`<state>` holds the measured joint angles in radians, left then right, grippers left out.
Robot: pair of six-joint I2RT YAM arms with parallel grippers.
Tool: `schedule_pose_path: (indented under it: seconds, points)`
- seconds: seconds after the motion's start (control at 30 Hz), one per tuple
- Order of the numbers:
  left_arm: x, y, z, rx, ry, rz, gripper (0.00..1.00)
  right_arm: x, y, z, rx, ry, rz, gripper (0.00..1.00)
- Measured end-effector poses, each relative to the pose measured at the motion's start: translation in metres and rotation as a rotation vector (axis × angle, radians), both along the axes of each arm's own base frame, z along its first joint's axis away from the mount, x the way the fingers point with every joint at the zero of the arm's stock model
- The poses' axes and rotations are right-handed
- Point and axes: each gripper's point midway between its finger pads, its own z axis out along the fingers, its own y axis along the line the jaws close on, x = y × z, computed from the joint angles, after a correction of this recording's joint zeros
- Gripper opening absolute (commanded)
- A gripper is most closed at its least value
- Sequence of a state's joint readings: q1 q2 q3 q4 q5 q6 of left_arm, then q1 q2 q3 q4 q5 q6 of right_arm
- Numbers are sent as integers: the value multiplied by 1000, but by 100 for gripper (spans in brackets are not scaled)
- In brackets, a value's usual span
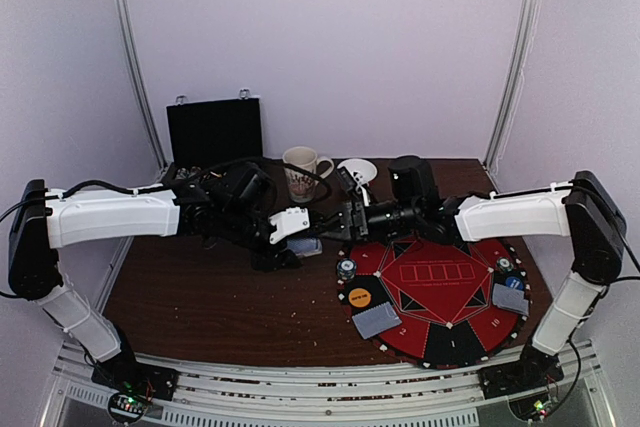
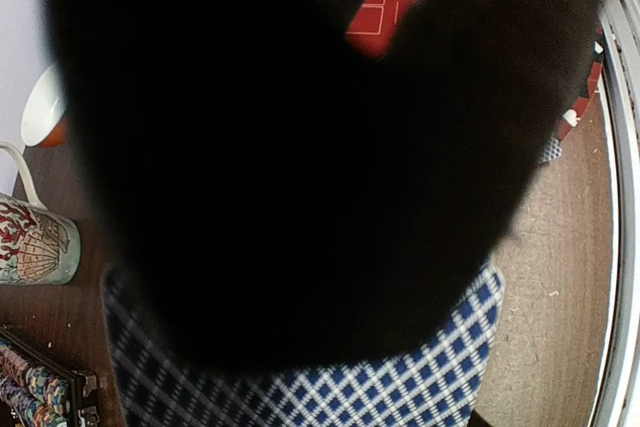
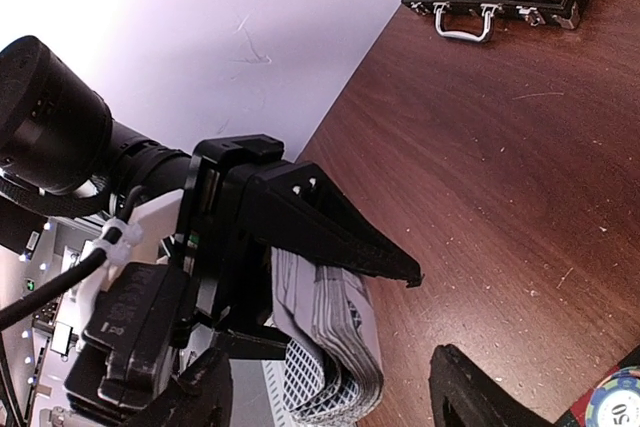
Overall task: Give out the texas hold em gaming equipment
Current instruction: Pick up the poker card from the face-down deck piles.
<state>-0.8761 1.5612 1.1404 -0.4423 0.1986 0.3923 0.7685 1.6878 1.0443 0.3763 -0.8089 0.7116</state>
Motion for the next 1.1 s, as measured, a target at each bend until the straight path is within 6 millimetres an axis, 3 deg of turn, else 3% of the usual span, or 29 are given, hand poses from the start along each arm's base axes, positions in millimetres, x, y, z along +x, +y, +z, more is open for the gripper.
schedule_pose_path:
  seconds: [0.3,0.53,0.73,1.1]
  points:
    - [-2,-1,0,-6,8,-6,49,-1,15,-24,-22,27,25,71]
    - [-2,-1,0,-7,9,-6,48,4,19,-32,-65,19,14,49]
    - [0,0,0,-1,3,1,45,5,15,-29,-107,-15,5,36]
    - [2,1,0,6,-5,10,45,4,1,-24,-184,-37,2,30]
